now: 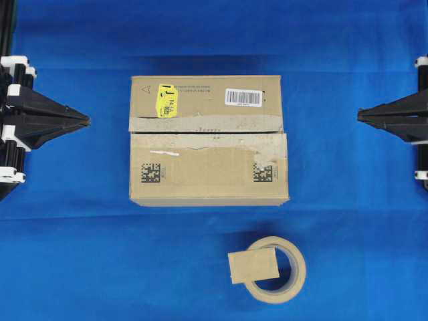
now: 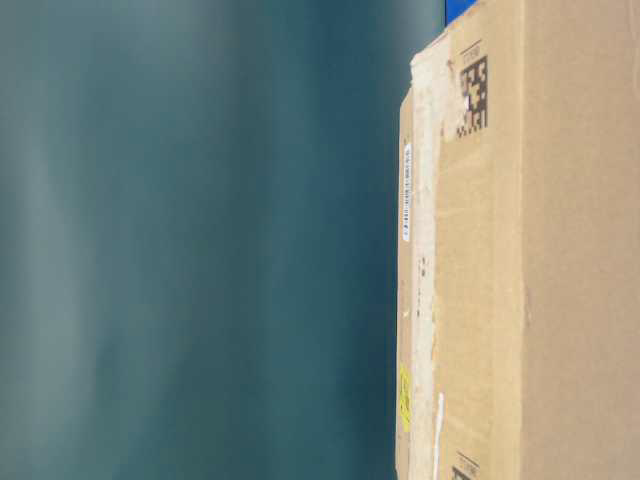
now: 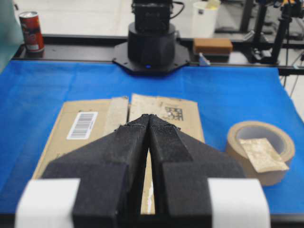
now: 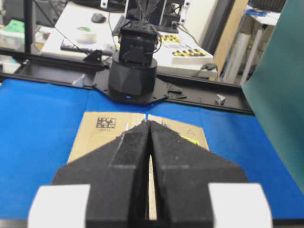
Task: Apply tape along the seams of the closed cardboard box to seal it securely.
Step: 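Move the left gripper down to the loose tape strip on the roll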
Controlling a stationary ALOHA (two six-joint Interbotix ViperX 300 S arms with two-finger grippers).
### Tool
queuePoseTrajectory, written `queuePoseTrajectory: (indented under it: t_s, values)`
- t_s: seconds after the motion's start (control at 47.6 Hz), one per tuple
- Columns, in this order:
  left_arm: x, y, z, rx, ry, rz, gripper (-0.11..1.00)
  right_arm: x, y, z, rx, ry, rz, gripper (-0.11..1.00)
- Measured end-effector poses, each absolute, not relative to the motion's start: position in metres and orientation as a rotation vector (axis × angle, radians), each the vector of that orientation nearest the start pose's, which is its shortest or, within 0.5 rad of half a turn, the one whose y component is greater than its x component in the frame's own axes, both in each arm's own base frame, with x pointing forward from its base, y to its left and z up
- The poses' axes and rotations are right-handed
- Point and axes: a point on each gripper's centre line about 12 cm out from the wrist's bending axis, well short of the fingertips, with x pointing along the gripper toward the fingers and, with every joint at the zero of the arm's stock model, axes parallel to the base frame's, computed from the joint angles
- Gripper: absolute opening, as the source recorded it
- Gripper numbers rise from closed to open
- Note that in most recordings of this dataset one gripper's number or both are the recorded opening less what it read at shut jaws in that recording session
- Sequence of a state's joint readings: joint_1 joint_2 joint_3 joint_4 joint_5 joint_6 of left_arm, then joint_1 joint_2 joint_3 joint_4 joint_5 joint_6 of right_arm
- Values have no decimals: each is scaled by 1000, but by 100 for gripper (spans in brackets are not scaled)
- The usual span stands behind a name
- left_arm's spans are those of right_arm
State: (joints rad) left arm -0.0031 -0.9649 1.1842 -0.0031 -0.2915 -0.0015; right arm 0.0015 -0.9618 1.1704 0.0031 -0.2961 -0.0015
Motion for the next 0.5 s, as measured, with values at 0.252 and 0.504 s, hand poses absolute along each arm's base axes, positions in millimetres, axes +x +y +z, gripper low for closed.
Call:
queuePoseTrajectory:
  t_s: [0.252, 0.504]
  values:
    - [202, -13, 292, 75, -71, -60, 0, 201, 0, 295, 18, -69, -1, 0]
    - [214, -42, 288, 269, -128, -175, 0, 201, -1, 296, 27, -71, -2, 0]
